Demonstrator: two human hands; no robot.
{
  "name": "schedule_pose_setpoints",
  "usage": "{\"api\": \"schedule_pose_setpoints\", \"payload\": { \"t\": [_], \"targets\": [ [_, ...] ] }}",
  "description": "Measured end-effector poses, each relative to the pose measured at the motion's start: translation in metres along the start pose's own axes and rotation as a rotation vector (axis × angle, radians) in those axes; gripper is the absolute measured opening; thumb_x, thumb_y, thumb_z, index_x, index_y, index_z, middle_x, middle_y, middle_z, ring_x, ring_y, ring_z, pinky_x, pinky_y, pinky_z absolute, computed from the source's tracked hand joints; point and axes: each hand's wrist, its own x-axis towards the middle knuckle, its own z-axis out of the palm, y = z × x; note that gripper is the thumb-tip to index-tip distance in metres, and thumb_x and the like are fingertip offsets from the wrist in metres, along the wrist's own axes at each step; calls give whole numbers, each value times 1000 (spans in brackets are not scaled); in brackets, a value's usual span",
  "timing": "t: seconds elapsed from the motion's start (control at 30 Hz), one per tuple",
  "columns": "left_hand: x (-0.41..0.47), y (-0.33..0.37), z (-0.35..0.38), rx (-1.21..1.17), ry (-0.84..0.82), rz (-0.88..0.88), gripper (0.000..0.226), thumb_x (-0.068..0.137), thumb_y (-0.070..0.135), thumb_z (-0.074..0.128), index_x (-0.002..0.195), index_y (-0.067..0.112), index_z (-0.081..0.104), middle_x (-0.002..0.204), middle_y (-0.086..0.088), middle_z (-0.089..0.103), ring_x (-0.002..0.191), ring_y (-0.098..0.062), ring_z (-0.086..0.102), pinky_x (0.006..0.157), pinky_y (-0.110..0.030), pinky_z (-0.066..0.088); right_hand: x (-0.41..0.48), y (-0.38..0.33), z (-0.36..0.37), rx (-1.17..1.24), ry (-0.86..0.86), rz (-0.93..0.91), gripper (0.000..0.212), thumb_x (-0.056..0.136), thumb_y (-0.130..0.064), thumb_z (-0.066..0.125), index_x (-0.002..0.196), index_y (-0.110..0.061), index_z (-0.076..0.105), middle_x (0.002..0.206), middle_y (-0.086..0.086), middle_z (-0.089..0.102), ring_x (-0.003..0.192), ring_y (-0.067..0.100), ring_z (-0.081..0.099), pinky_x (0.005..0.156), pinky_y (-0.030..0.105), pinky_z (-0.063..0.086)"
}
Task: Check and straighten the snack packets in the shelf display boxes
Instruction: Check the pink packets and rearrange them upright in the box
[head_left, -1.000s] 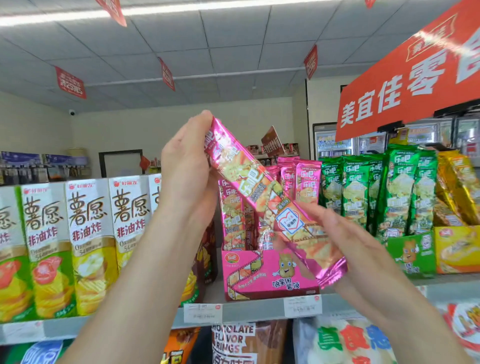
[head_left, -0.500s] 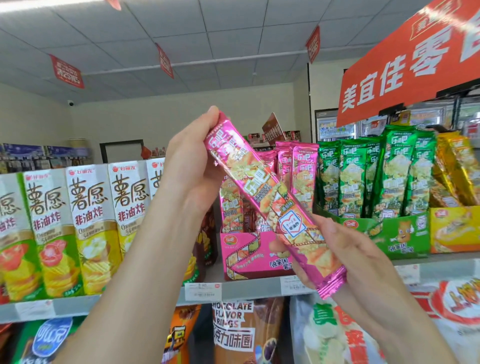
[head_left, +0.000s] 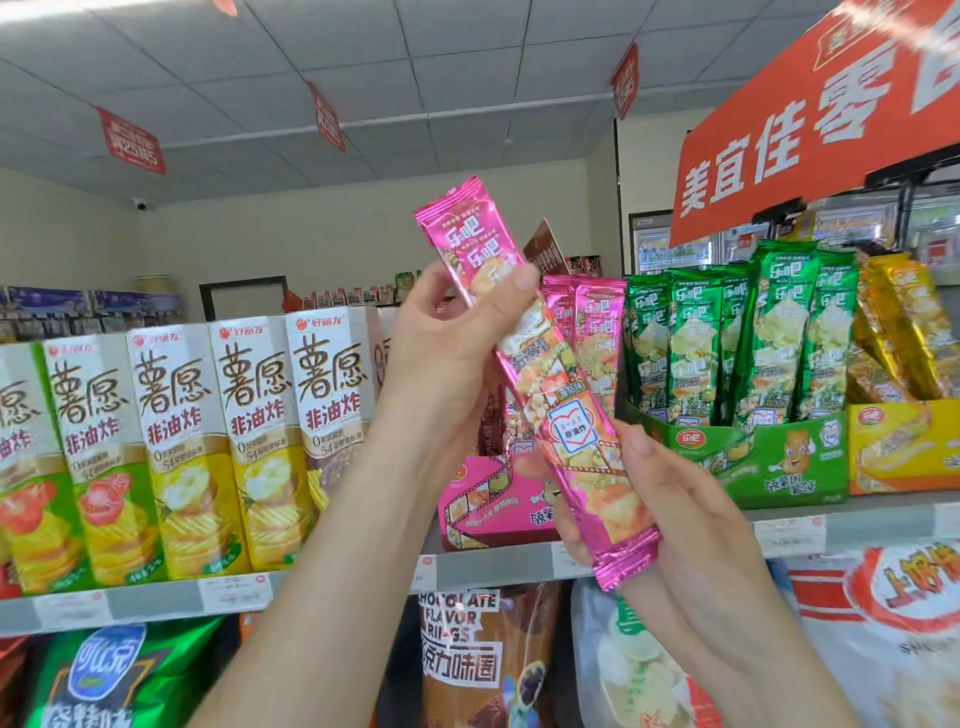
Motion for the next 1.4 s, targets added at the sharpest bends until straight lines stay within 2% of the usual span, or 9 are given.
{"api": "schedule_pose_setpoints", "payload": {
  "t": [0.37, 0.7, 0.8, 1.0, 1.13, 1.27, 1.33, 1.37, 1.4],
  "targets": [
    [-40, -24, -5, 185, -64, -83, 40, 75, 19, 77, 112, 16, 62, 99, -7, 75, 85, -30, 72, 76, -59, 54, -1, 5, -4, -96, 16, -27, 56, 70, -53, 78, 115, -22, 66, 99, 15, 72, 71, 25, 69, 61, 29, 56],
    [-29, -22, -1, 30, 48, -158, 53, 78, 53, 66, 109, 11, 62, 94, -11, 74, 80, -24, 72, 66, -33, 59, -9, 15, -17, 11, -251, 223, 52, 76, -28, 81, 121, -8, 64, 109, 28, 67, 85, 35, 72, 68, 32, 59],
    [-26, -20, 1, -97, -34, -143, 63, 82, 42, 64, 122, -4, 51, 88, -12, 72, 67, -21, 70, 59, -30, 58, -11, 20, -20, 33, -204, 249, 55, 68, -36, 86, 112, -7, 70, 99, 24, 70, 86, 34, 72, 62, 35, 59],
    [-25, -25, 9, -39, 49, -35, 35, 84, 37, 64, 105, 10, 54, 78, -3, 64, 61, -16, 60, 55, -28, 51, -9, 31, -9, -606, 150, -167, 62, 69, -51, 78, 123, -26, 61, 100, -9, 74, 89, 8, 71, 69, 19, 52],
    [-21, -18, -1, -186, -156, -256, 34, 87, 31, 59, 112, 8, 59, 89, -3, 60, 78, -17, 54, 63, -27, 45, -11, 22, -14, 26, -75, 111, 49, 78, -39, 74, 105, 1, 71, 77, 21, 68, 61, 28, 66, 50, 27, 51],
    [-26, -26, -5, -181, -241, -292, 53, 85, 26, 61, 131, 2, 49, 117, -17, 61, 96, -29, 64, 69, -32, 57, -9, 12, -12, 399, -290, 269, 55, 95, -23, 59, 134, 14, 45, 94, 30, 64, 80, 33, 67, 74, 33, 54],
    [-26, -30, -6, -151, -151, -247, 51, 80, 22, 69, 125, 5, 54, 103, -13, 64, 90, -28, 64, 73, -38, 56, -6, 12, -13, 63, -206, 89, 65, 86, -8, 61, 140, 15, 33, 76, 38, 64, 79, 11, 71, 78, 15, 51],
    [-24, -31, -6, -133, -87, -217, 53, 76, 19, 72, 124, 4, 54, 97, -10, 66, 84, -26, 64, 73, -39, 56, -8, 8, -9, -184, -145, 118, 113, 42, -18, 76, 142, 10, 34, 54, 31, 62, 60, -1, 68, 64, 8, 49],
    [-23, -31, -7, -109, -27, -176, 57, 74, 17, 74, 125, 2, 54, 93, -8, 68, 77, -23, 65, 72, -38, 56, -12, 14, -23, -200, -89, 99, 70, 81, -14, 72, 142, 0, 42, 48, 25, 61, 51, 0, 65, 52, 10, 47]
  ]
}}
